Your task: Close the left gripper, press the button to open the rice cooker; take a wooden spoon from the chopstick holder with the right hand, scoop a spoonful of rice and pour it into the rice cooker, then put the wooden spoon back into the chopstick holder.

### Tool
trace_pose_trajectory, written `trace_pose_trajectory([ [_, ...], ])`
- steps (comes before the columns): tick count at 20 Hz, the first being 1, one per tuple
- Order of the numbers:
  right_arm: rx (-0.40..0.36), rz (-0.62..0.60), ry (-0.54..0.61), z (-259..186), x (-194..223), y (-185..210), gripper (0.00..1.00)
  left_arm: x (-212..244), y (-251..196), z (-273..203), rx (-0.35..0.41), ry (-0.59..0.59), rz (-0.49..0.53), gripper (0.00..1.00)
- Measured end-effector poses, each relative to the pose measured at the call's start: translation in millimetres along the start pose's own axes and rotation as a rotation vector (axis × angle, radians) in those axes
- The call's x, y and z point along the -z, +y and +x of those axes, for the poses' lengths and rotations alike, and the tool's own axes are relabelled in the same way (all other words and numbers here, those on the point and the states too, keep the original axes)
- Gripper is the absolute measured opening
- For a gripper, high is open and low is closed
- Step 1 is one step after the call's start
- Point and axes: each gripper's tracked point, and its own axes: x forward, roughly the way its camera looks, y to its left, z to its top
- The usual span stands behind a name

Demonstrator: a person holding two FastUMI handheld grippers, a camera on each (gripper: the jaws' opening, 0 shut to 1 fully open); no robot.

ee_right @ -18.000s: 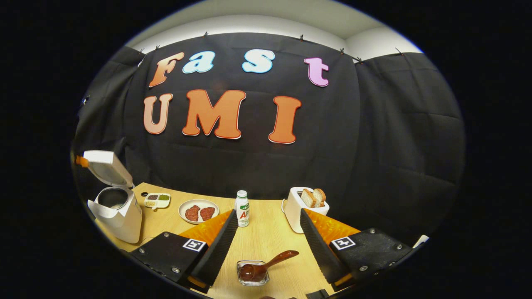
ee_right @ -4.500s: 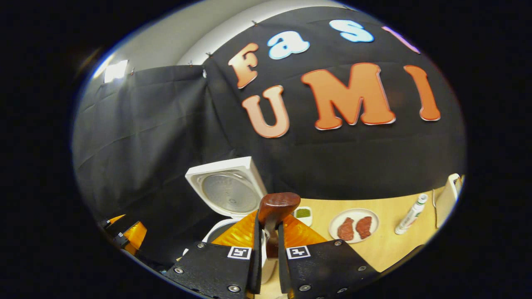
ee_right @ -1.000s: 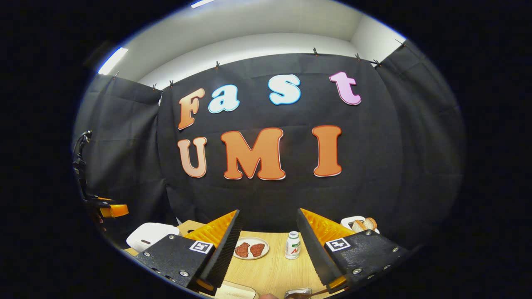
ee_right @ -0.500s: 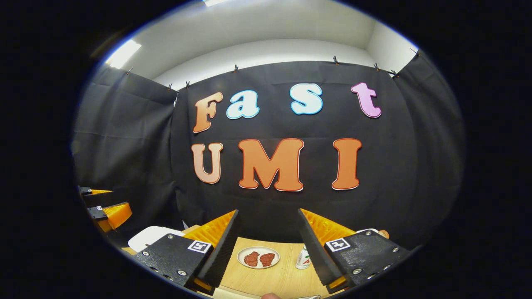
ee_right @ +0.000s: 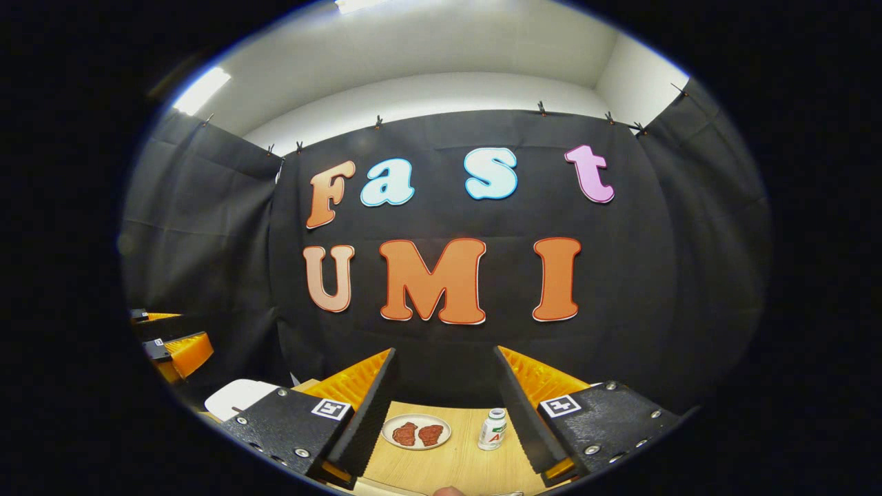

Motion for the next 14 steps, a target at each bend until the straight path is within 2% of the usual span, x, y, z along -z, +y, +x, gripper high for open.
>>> trace_pose_trajectory([
  [3,-0.014,-0.022,-0.01,-1,-2,6,0.85,-1,-1,-2,-0.007,-0.005,-0.001,1.0],
  [4,-0.019,-0.028,-0.012,-1,-2,8,0.89,-2,-1,-4,-0.013,-0.007,0.003,1.0],
  [5,-0.023,-0.033,-0.013,-1,-1,9,0.85,-3,2,-6,-0.022,-0.011,0.005,1.0],
  [14,-0.061,-0.037,-0.044,-2,-10,24,0.85,-14,21,-16,-0.08,-0.05,-0.014,1.0],
])
